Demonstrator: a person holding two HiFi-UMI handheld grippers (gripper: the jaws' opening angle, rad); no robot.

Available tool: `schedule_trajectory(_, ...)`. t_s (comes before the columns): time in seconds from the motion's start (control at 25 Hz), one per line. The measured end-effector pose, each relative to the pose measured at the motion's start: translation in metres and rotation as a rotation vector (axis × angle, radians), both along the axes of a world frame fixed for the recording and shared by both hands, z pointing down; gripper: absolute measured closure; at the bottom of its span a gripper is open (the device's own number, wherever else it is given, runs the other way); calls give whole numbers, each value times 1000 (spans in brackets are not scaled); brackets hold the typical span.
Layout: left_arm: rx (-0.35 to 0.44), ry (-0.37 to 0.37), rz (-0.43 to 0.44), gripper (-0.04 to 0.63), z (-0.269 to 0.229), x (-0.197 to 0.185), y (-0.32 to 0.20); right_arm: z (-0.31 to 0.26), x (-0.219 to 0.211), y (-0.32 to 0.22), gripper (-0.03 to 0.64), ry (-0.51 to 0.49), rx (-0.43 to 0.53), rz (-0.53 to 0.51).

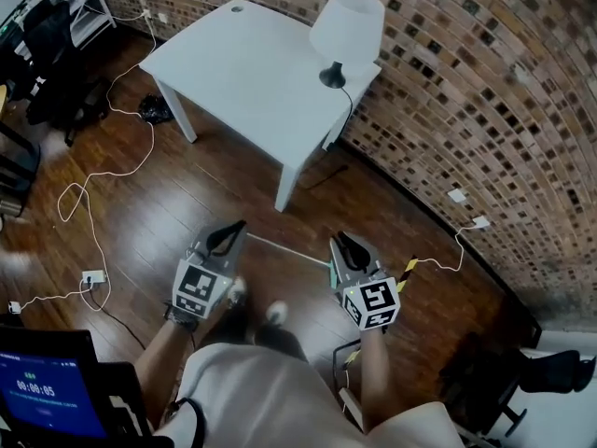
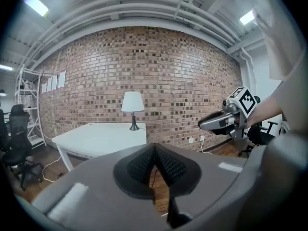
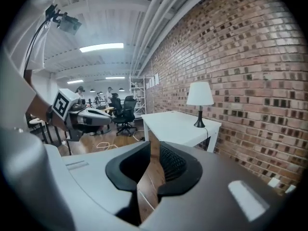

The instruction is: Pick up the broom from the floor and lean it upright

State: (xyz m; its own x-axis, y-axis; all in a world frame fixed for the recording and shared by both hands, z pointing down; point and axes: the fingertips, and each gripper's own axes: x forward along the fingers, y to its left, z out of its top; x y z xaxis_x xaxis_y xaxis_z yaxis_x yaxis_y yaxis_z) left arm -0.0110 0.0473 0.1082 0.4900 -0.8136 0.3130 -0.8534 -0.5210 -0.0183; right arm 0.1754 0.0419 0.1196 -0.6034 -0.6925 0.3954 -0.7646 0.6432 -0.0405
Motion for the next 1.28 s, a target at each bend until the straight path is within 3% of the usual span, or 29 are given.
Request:
schedule_trajectory(0.28,-66,-4,-7,595,45,-44,-22,60,-56,-35,532,70,-71,-86)
schedule_trajectory(0.48,-119,-23,-31,595,86,-74,-45,129,-84,-60,526,133,-156,-147)
schedule_trajectory(0.76,-181,-61,-85,595,153,-117,-63,219,-119,-74,526,243,-198,-264)
schedule_trajectory(1.04,-295,-13,-120,595,226,-144,-59,297,-155,-85,525,256,-270,-303)
schedule_trajectory(1.28,-327,20,-174,595,286,-160,-61,384,-169,-93,525,239,-344,-286)
